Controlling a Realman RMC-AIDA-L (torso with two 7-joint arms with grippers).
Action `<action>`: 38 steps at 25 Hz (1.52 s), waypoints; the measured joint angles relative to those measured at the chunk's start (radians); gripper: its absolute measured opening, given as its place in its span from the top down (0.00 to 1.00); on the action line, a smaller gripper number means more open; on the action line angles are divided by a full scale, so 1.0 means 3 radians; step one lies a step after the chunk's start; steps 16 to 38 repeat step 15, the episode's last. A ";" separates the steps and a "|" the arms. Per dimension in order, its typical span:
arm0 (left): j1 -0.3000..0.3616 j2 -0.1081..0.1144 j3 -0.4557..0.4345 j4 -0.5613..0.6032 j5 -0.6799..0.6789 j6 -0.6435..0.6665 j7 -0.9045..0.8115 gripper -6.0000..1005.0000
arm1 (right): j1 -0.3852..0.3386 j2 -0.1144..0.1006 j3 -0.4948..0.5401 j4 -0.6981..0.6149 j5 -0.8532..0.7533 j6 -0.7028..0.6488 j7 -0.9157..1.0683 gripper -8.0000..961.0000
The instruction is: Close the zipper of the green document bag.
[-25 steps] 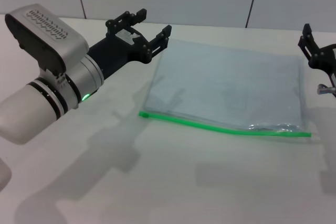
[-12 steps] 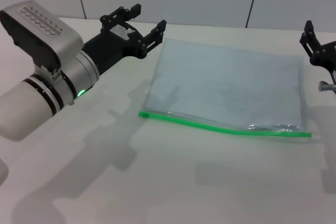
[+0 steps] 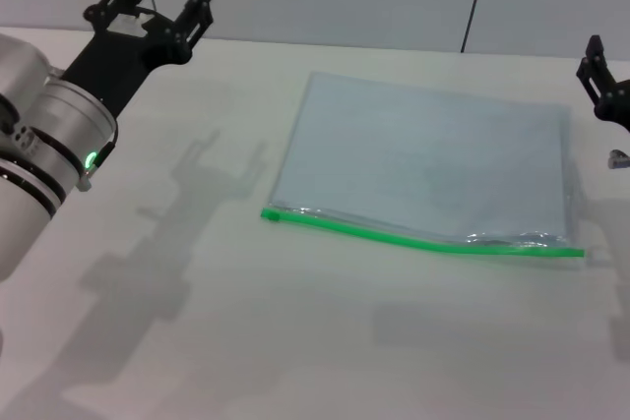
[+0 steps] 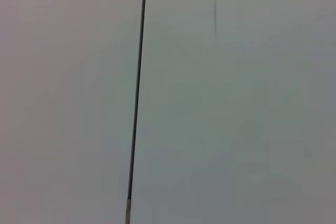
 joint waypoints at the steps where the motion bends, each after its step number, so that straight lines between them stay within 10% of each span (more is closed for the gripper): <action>1: -0.0007 0.0000 0.0000 0.0015 0.0000 -0.0003 0.0001 0.34 | 0.0006 0.0000 -0.0001 0.0000 0.0000 0.0000 0.0000 0.09; 38: -0.0034 0.0003 0.0003 0.0076 0.0000 -0.0095 0.0005 0.34 | 0.0039 0.0000 -0.0003 0.0035 0.0000 0.0000 0.0002 0.09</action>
